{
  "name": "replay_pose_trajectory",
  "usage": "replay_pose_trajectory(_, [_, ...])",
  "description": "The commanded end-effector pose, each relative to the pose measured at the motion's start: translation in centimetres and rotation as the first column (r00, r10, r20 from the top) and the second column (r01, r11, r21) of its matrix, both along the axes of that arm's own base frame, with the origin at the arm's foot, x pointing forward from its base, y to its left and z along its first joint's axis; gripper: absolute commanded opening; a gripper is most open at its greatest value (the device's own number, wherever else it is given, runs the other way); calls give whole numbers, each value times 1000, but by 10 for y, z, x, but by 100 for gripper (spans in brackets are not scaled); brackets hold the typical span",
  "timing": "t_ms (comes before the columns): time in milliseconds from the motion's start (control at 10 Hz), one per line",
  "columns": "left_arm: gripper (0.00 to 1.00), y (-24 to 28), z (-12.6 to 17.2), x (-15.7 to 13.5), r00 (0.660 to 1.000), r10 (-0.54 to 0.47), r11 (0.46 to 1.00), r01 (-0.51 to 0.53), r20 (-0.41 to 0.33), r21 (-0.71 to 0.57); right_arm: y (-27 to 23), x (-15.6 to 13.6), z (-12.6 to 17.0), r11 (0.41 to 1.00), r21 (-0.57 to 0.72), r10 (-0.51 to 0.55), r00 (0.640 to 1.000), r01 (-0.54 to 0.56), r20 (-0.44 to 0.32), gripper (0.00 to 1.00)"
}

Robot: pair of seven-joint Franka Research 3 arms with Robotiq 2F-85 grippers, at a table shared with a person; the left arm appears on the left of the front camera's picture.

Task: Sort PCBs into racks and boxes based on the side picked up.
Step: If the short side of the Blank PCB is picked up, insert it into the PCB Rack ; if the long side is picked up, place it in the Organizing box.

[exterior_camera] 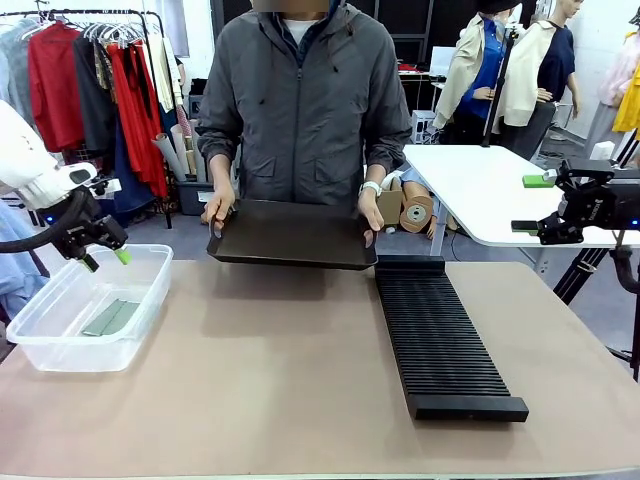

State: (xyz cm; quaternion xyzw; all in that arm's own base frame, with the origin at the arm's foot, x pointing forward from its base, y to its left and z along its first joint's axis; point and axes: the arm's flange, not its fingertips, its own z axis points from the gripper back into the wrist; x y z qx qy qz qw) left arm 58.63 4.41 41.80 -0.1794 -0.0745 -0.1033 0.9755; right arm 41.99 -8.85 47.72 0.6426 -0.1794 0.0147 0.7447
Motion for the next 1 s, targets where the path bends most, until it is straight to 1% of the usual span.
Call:
replay_pose_trajectory(0, [100, -3, -5, -2, 1000, 16, 1000, -16, -12, 27, -1, 0, 3, 1000, -5, 11, 1000, -11, -4, 100])
replay_pose_trajectory(600, [100, -2, -6, -1, 999, 27, 999, -27, -24, 21, -1, 0, 3, 1000, -5, 11, 1000, -11, -4, 100])
replay_pose_trajectory(700, [100, -2, -6, -1, 999, 30, 1000, -30, -21, 10, -1, 0, 3, 1000, -5, 11, 1000, -11, -4, 100])
replay_pose_trajectory(900, [100, 0, 3, -1, 998, 54, 996, -55, -24, -71, -1, 0, 3, 1000, -5, 11, 1000, -11, -4, 100])
